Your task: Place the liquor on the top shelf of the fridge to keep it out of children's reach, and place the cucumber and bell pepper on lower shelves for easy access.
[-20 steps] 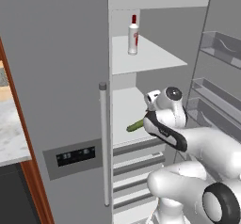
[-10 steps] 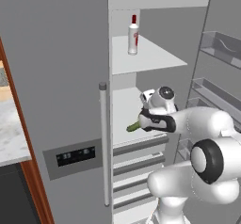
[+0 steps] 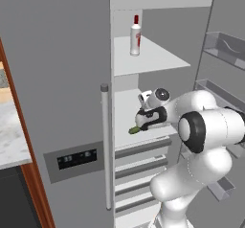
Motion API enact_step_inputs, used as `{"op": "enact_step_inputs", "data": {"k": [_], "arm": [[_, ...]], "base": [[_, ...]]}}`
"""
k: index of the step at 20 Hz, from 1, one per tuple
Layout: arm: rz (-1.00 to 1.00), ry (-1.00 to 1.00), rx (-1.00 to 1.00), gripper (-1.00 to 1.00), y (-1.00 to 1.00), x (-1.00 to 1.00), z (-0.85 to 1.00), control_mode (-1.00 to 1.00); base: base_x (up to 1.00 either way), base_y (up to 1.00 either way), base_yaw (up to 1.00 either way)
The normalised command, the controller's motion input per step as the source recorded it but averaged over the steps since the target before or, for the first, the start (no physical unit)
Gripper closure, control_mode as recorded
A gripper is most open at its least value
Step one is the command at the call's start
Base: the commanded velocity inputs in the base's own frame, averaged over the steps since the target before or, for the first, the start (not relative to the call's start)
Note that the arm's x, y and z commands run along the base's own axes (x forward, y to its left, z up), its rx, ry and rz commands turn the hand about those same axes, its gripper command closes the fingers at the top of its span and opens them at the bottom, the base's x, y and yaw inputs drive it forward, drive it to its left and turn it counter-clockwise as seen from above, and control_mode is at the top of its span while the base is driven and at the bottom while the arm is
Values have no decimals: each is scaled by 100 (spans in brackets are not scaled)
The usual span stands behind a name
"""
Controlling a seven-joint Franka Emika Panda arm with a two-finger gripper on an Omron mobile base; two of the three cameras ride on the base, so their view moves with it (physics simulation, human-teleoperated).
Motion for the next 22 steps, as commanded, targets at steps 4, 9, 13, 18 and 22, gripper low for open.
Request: {"op": "enact_step_inputs", "data": {"k": [4, 9, 13, 18, 22], "arm": [[0, -6, 0, -100, 3, 31, -6, -100], [0, -9, 0, -100, 0, 2, 0, -100], [0, -9, 0, -100, 0, -7, 6, -100], [0, -7, 0, -100, 0, -34, 36, -100], [0, 0, 0, -100, 0, -90, 45, -100]], "base": [[0, 0, 0], [0, 0, 0], [0, 0, 0], [0, 0, 0], [0, 0, 0]]}}
